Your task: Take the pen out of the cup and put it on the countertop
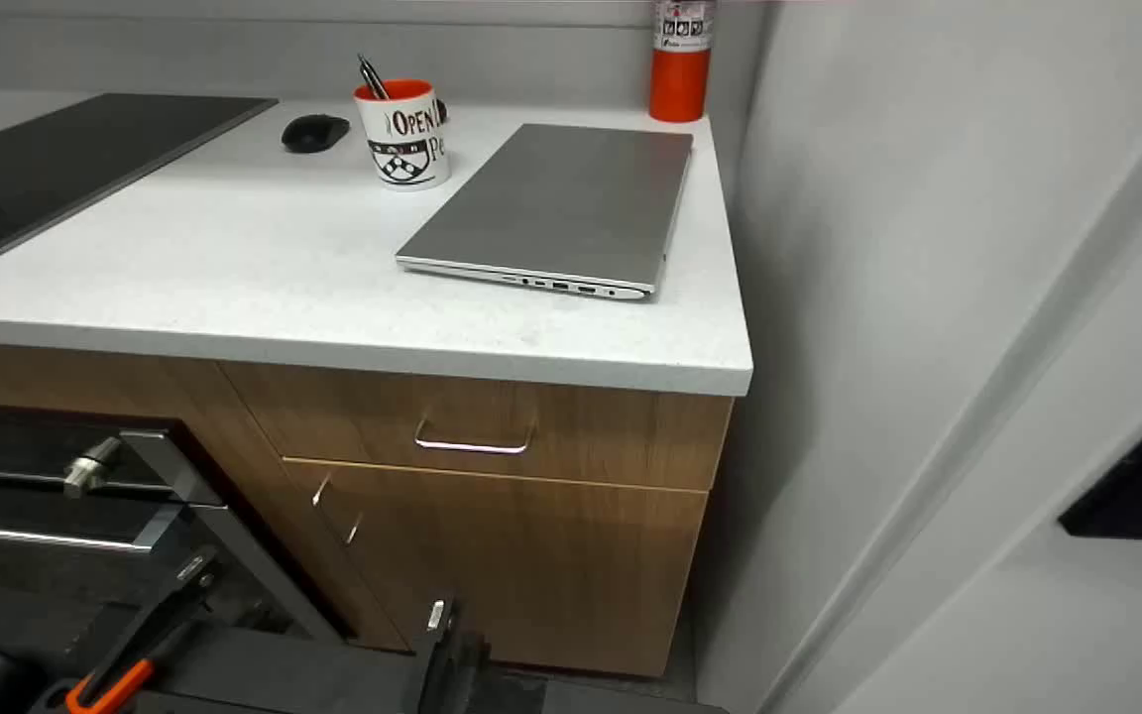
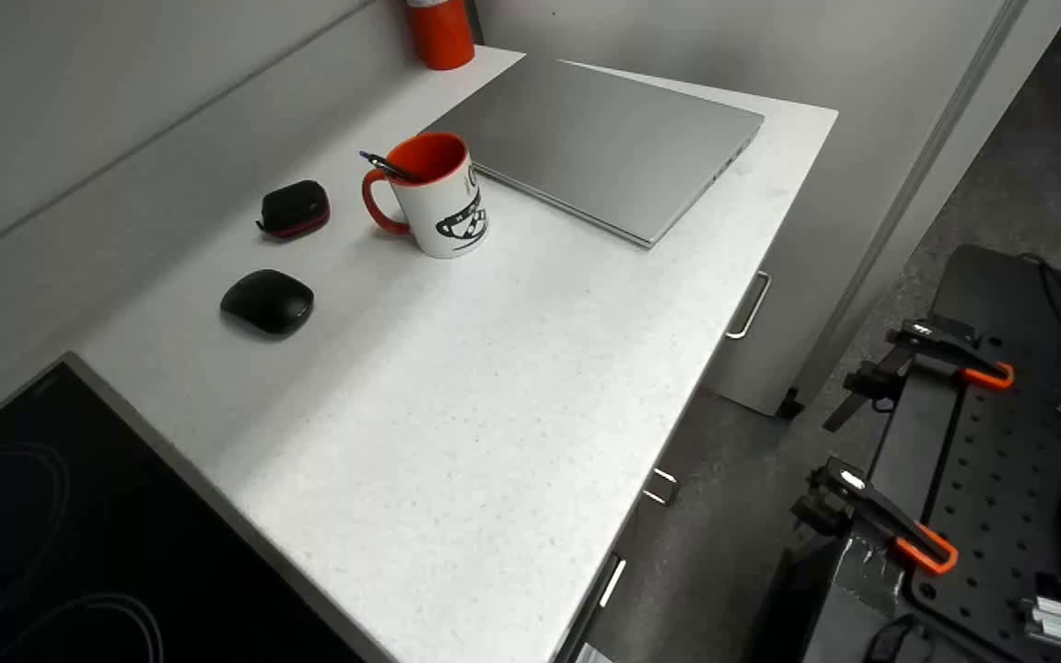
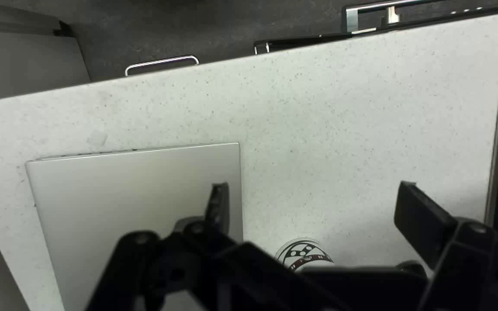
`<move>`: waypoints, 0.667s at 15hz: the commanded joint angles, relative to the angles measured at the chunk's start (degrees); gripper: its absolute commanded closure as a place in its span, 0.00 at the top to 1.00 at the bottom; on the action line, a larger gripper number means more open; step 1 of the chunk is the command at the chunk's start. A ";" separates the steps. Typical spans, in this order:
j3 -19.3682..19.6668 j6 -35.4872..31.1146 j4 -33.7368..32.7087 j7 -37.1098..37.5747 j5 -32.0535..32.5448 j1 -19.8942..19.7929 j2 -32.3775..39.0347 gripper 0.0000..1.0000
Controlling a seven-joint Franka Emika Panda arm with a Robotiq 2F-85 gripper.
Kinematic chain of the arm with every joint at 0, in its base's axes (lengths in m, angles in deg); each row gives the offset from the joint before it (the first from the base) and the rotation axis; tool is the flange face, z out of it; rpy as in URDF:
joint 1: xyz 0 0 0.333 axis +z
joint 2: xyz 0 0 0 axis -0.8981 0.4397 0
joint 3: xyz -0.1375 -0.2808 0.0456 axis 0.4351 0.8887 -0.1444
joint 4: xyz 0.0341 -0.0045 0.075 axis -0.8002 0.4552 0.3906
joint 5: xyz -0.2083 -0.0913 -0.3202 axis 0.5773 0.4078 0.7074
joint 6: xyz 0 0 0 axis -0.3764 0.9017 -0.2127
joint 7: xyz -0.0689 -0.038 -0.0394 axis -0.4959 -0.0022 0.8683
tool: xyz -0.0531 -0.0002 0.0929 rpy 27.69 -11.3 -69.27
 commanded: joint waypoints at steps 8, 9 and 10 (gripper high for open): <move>-0.69 0.20 -0.14 -0.26 -0.28 -0.81 0.12 1.00; -0.69 0.20 -0.14 -0.26 -0.28 -0.81 0.12 1.00; -0.75 -1.18 -0.03 -0.49 -0.77 -0.58 0.52 1.00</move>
